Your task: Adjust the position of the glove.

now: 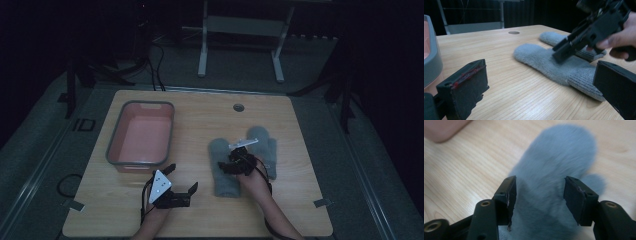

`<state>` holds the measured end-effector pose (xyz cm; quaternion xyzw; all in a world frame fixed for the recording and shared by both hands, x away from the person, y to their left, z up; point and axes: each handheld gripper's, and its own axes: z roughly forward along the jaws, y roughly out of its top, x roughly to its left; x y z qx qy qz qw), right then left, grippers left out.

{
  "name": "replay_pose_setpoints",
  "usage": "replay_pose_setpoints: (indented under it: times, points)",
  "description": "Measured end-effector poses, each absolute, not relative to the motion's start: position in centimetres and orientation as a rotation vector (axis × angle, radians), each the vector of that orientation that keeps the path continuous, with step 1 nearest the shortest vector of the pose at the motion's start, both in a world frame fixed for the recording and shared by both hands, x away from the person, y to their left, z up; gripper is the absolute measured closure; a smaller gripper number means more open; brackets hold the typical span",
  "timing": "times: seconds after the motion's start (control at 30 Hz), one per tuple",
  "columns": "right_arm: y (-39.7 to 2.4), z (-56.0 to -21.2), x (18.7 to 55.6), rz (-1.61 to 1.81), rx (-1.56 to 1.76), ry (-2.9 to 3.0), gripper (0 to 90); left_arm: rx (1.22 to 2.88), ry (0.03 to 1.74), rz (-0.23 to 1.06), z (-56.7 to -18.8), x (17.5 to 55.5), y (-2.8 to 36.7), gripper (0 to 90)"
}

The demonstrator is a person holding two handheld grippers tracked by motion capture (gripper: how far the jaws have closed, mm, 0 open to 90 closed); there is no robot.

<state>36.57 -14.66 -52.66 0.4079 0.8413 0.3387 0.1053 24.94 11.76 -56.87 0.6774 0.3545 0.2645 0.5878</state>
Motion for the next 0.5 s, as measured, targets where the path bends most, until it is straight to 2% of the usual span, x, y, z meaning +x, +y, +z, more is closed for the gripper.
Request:
replay_pose_setpoints:
  times: [0.13, 0.5]
  points:
    - [-16.3, -50.9, 36.9, 1.025, 1.204, 2.429, 40.4, 1.58, 0.824, 0.617, -56.9, 24.9, 11.8, 0.1]
    - [-23.3, -47.7, 38.7, 1.027, 1.257, 2.22, 43.4, 1.579, 0.827, 0.617, -56.9, 24.9, 11.8, 0.1]
